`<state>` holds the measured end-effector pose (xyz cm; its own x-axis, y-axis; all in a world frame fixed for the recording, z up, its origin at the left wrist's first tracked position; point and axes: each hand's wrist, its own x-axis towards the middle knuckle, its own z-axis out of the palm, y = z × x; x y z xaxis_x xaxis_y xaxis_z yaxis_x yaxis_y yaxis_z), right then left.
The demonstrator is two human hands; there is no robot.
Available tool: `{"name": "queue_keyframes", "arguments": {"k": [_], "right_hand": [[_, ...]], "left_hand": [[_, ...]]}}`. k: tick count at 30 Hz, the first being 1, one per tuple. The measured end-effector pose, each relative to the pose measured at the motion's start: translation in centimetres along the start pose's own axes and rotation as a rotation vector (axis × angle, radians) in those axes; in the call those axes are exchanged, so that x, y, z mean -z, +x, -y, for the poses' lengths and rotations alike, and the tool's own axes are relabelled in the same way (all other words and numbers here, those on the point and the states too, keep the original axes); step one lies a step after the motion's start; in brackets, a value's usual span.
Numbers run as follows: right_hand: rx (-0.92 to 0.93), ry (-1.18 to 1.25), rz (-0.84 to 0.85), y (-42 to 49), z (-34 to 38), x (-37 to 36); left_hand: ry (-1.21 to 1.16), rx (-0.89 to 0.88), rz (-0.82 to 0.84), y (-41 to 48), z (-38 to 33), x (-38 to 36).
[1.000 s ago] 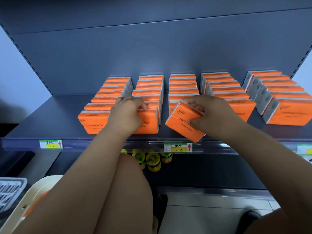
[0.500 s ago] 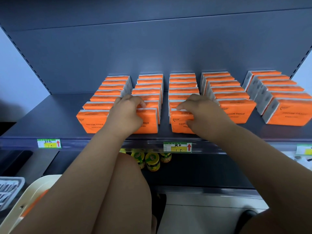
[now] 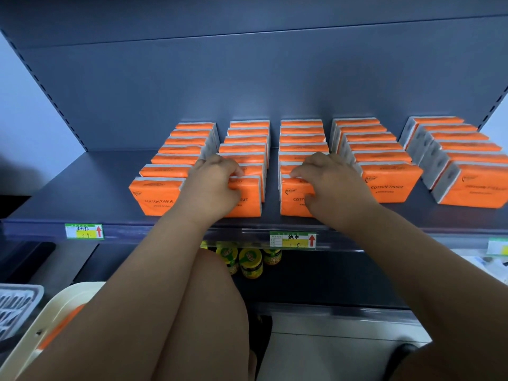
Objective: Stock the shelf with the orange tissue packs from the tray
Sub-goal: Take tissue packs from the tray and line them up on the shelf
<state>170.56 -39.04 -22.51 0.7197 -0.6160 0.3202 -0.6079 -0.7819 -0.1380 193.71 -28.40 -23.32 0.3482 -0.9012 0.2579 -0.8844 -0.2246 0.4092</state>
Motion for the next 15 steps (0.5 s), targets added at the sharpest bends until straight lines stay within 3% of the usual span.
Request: {"name": "queue_keyframes", "arguments": {"k": [8, 12, 15], "right_hand": [[-0.033, 0.168, -0.097, -0.3, 2.4, 0.3], [-0.087, 0.442, -0.170, -0.6, 6.9, 1.1], [-0.009, 0.517, -0.214, -1.0, 12.3, 1.5]], "left_hand": [[0.074, 0.009, -0.037, -1.9, -1.4, 1.3], [0.244, 0.045, -0.215, -4.6, -2.4, 2.7], [0.298, 0.084, -0.348, -8.5, -1.4, 3.8]]}}
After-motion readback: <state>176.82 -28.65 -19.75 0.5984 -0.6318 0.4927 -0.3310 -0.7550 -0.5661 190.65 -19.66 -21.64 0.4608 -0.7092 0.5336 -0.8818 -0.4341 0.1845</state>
